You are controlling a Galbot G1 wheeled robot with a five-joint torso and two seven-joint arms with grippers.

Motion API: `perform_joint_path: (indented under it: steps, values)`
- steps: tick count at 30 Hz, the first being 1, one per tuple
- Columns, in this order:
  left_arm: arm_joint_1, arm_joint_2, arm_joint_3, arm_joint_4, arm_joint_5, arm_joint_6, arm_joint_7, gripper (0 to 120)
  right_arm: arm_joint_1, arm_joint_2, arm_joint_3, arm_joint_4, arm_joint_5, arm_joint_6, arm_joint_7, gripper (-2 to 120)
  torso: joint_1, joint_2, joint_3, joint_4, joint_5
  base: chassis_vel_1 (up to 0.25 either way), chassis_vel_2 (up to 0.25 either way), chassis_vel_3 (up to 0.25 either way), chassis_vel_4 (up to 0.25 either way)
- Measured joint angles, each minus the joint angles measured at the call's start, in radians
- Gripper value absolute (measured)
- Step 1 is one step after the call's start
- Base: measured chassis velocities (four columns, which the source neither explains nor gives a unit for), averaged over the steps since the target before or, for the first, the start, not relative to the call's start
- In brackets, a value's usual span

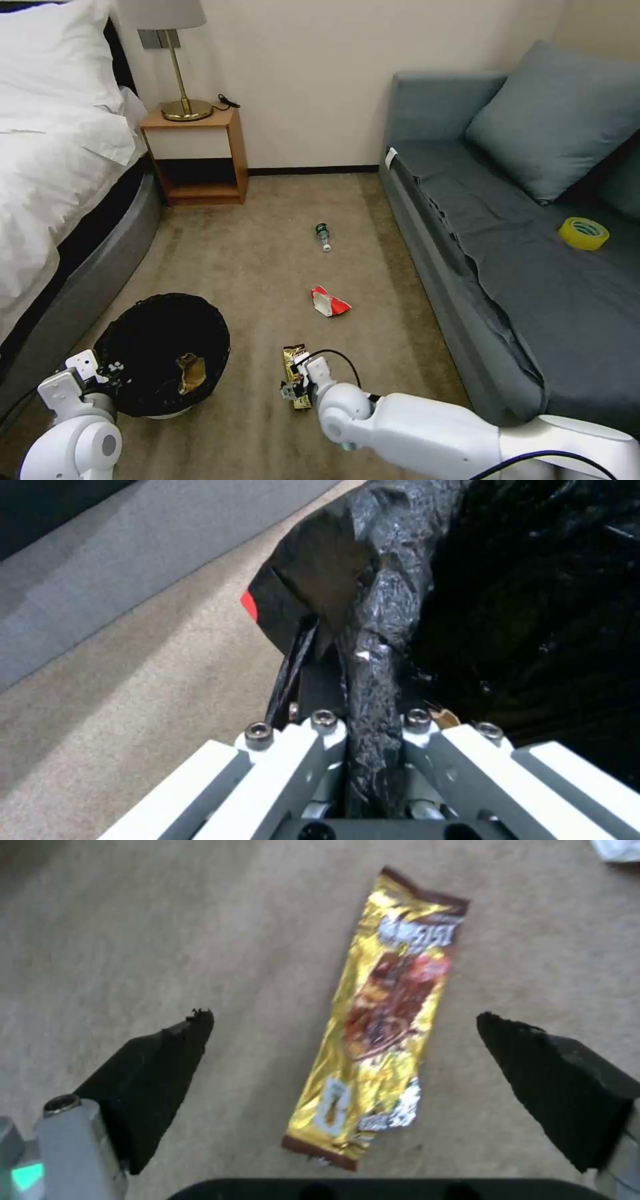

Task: Pick up the trash bin, then pick up the garbage on the floor and place it into the trash bin.

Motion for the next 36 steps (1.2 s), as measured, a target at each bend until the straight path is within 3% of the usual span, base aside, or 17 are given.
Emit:
perform_joint_path:
  steps: [11,36]
  values:
    - [0.006,-0.011,0.004,-0.005,0.010,-0.006,0.000,3,-0.002,0.037,-0.071,-0.075,-0.056,0.058,-0.010,100,0.000,0.000,0.000,-0.0001,0.0000,0.000,0.000,0.000,0.000]
    - [0.011,-0.011,-0.003,-0.024,0.011,-0.002,-0.002,3,-0.013,0.079,-0.081,-0.240,-0.097,0.100,-0.050,100,0.000,0.000,0.000,-0.0001,0.0001,0.000,0.000,0.000,0.000]
